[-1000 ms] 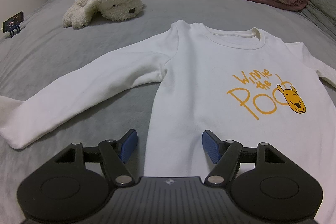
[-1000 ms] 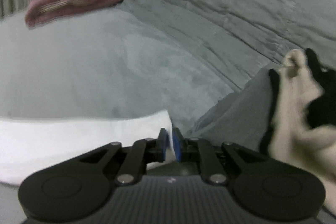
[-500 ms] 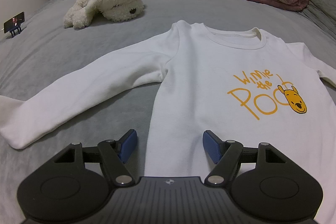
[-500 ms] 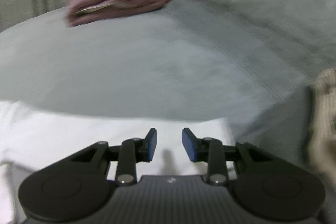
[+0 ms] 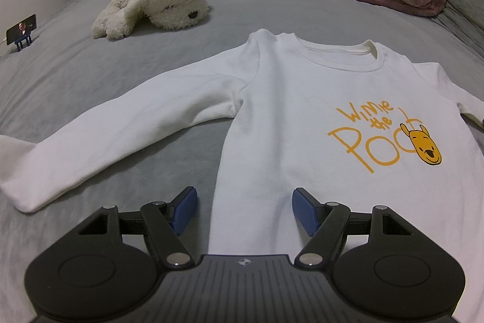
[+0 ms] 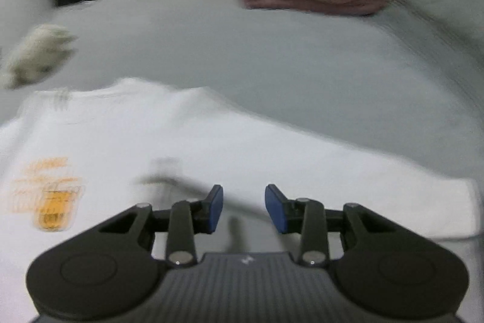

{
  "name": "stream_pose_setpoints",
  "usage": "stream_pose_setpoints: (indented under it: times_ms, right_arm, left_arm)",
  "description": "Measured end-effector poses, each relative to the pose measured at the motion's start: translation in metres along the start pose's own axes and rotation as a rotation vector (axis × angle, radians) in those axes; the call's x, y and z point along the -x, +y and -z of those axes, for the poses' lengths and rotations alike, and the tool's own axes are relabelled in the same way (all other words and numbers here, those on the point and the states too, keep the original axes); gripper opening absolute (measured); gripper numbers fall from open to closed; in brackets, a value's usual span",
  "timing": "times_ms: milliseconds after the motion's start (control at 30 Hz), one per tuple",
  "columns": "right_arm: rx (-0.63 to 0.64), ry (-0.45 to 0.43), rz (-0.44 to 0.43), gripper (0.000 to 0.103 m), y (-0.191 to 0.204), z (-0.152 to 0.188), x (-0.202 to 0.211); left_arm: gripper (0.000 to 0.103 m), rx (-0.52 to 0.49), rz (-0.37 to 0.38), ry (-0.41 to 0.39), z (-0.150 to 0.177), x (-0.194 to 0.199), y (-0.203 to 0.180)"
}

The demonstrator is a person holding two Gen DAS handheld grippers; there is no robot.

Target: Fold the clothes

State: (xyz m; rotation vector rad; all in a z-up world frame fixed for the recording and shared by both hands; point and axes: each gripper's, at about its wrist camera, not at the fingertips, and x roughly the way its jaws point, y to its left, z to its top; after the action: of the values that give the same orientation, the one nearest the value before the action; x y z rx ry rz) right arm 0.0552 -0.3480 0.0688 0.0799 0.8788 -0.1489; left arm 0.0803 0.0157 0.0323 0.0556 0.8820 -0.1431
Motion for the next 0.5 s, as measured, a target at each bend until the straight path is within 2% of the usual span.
stream_pose_setpoints:
  times_ms: [100,167,233,500]
  right_arm:
    - [0.057,0.028,-0.102,0.029,0.03,0.008,0.001]
    - [0.117,0.04,-0.145,0.016,0.048,0.014,0.002]
    - [0.174,0.05,-0.176,0.016,0.063,0.02,0.004]
    - [0.359,0.063,-0.118,0.018,0.094,0.037,0.011]
  left_arm:
    - [0.07,0.004,0.0,0.002,0.0,0.0,0.0]
    - [0.07,0.018,-0.001,0.004,0.0,0.001,0.002]
    - [0.07,0.035,0.002,0.005,0.0,0.003,0.005]
    - [0.07,0.061,0.008,0.009,0.003,0.004,0.012]
